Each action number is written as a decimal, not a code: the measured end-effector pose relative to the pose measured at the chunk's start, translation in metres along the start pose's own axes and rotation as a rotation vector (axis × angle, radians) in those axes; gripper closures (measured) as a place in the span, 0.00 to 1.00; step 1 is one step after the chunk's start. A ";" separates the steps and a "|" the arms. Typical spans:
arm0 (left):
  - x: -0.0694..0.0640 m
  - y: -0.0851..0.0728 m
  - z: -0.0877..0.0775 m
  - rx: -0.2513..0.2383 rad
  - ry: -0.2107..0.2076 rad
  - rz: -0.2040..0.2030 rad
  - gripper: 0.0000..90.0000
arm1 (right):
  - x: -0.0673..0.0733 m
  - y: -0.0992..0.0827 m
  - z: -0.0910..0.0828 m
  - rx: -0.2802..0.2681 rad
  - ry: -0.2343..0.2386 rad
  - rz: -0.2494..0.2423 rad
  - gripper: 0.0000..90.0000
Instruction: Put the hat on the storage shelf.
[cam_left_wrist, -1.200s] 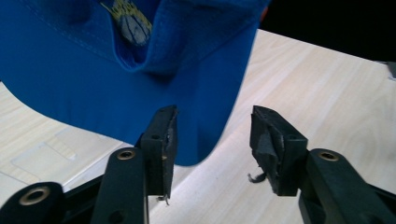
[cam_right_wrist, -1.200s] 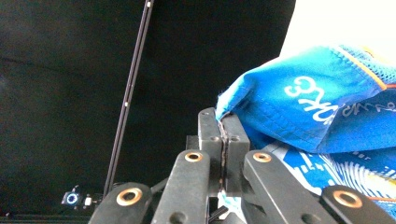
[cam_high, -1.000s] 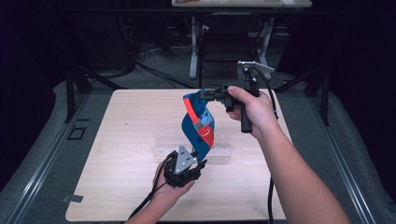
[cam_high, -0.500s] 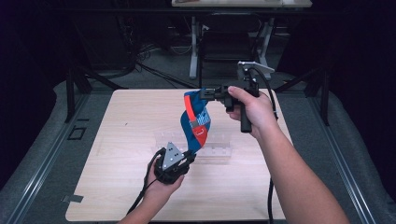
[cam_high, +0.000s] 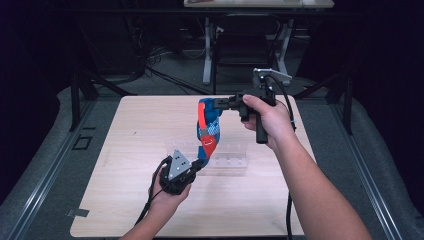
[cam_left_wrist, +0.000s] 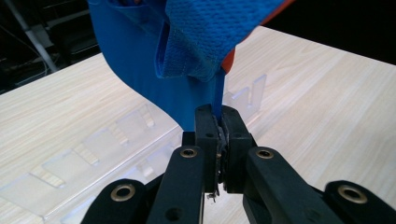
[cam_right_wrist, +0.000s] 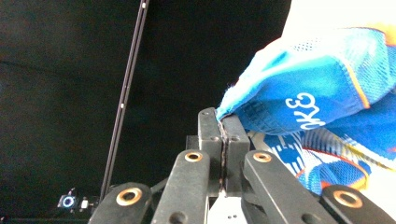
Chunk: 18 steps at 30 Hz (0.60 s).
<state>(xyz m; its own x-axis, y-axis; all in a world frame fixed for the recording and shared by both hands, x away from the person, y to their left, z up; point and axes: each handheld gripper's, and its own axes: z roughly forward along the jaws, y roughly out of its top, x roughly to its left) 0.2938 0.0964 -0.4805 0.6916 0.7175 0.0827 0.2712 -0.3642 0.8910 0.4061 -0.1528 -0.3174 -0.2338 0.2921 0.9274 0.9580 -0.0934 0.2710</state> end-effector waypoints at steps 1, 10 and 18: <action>0.000 0.000 0.000 0.001 0.007 0.001 0.98 | -0.001 0.000 0.001 0.004 0.000 0.002 1.00; 0.012 0.003 0.000 -0.003 0.009 -0.014 0.98 | -0.008 -0.005 0.004 0.011 -0.026 -0.017 1.00; 0.019 0.004 0.006 0.000 -0.016 -0.051 0.98 | -0.019 -0.007 0.004 -0.008 -0.057 -0.029 1.00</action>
<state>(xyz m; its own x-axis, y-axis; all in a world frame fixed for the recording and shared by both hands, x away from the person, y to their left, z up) 0.3120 0.1052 -0.4782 0.6872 0.7259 0.0299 0.3063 -0.3268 0.8941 0.4047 -0.1534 -0.3380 -0.2517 0.3484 0.9029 0.9495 -0.0915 0.3000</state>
